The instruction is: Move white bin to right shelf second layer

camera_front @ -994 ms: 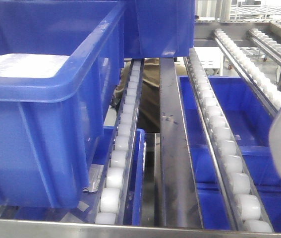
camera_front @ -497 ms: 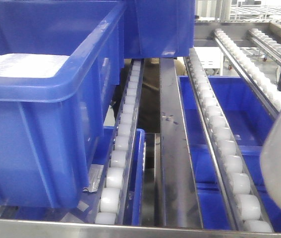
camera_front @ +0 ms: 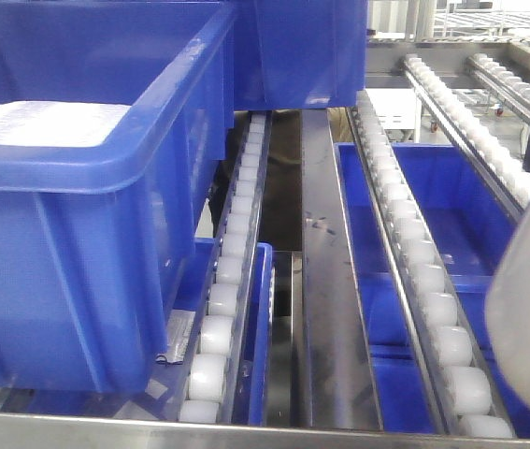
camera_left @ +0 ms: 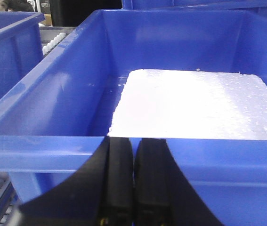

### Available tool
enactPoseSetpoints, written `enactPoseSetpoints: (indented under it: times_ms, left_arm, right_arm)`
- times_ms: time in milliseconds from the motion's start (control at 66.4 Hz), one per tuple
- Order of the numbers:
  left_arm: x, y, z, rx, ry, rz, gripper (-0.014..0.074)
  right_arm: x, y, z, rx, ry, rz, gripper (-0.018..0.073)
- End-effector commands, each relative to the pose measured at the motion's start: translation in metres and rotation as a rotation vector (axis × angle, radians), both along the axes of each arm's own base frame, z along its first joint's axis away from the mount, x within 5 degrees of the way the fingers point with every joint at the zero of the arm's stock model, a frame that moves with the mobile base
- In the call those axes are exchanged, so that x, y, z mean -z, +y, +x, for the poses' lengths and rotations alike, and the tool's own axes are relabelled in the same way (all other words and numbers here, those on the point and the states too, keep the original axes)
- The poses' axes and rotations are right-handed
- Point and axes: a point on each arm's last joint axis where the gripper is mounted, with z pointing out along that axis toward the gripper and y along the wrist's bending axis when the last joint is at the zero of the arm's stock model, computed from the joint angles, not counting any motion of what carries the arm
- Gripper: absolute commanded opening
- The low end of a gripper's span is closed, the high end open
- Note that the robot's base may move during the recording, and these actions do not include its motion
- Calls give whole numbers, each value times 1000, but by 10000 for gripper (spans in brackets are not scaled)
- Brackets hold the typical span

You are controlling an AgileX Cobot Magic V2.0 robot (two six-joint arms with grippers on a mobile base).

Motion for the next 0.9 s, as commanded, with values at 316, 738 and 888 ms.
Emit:
enactPoseSetpoints:
  times_ms: [316,738,888]
  left_arm:
    - [4,0,0,3,-57,-16,85]
    - [4,0,0,3,-57,-16,85]
    - [4,0,0,3,-57,-16,85]
  right_arm:
    - [-32,1,-17,-28,-164,-21,347]
    - [-58,11,-55,-178,-361,-64,87]
    - [-67,9,-70,-175,-459,-120,48]
